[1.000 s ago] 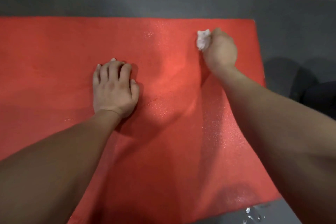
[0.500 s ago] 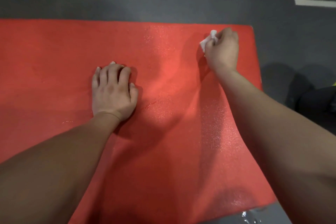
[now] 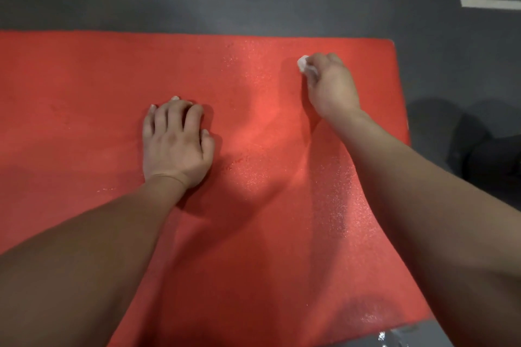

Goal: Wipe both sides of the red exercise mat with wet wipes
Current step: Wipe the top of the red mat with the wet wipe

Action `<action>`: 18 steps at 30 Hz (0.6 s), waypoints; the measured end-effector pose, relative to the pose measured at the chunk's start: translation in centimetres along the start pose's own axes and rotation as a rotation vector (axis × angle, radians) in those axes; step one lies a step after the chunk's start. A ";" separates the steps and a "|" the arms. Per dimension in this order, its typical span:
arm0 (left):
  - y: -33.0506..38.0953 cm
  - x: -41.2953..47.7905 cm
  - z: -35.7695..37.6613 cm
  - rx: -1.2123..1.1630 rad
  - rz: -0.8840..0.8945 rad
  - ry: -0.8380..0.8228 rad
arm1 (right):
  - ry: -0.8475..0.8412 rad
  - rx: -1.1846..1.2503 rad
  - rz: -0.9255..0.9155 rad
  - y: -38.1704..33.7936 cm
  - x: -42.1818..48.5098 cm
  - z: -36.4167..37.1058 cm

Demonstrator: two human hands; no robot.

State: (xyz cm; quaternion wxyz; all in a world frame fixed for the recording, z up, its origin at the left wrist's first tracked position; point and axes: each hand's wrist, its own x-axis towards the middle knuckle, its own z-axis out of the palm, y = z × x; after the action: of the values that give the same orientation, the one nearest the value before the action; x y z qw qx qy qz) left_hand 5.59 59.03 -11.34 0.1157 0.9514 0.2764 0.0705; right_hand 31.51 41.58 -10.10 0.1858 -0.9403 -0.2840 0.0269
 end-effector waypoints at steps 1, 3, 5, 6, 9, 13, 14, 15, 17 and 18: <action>0.0 0.0 0.0 0.001 0.000 0.002 | 0.069 -0.006 0.113 0.0 0.7 0.0; -0.1 0.0 0.1 0.012 0.003 0.002 | 0.169 -0.022 0.353 -0.9 2.2 0.5; -0.1 0.0 0.1 0.021 0.005 -0.003 | 0.181 -0.051 0.336 -3.8 2.3 1.7; -0.1 0.0 0.1 0.024 0.004 -0.006 | 0.153 -0.057 0.238 -5.7 1.8 2.6; 0.0 0.0 0.1 0.020 0.004 0.005 | 0.035 -0.034 -0.154 -10.6 -1.4 4.8; 0.0 0.1 0.1 0.015 0.006 0.007 | 0.016 -0.040 -0.246 -7.8 0.2 3.7; 0.0 0.1 0.1 0.017 0.003 0.002 | 0.050 -0.061 -0.177 -6.1 1.4 3.1; 0.0 0.1 0.1 0.018 0.000 -0.001 | 0.094 -0.084 -0.072 -4.1 2.4 2.3; 0.0 0.1 0.1 0.013 -0.002 0.001 | 0.180 -0.138 0.179 -0.3 3.9 0.8; 0.0 0.1 0.2 0.010 -0.001 0.005 | 0.204 -0.157 0.291 0.9 4.3 0.5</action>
State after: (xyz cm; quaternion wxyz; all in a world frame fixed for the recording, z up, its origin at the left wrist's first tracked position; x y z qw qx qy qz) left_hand 5.67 59.09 -11.50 0.1105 0.9517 0.2775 0.0714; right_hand 35.51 43.42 -10.60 0.1338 -0.9808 -0.1260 -0.0645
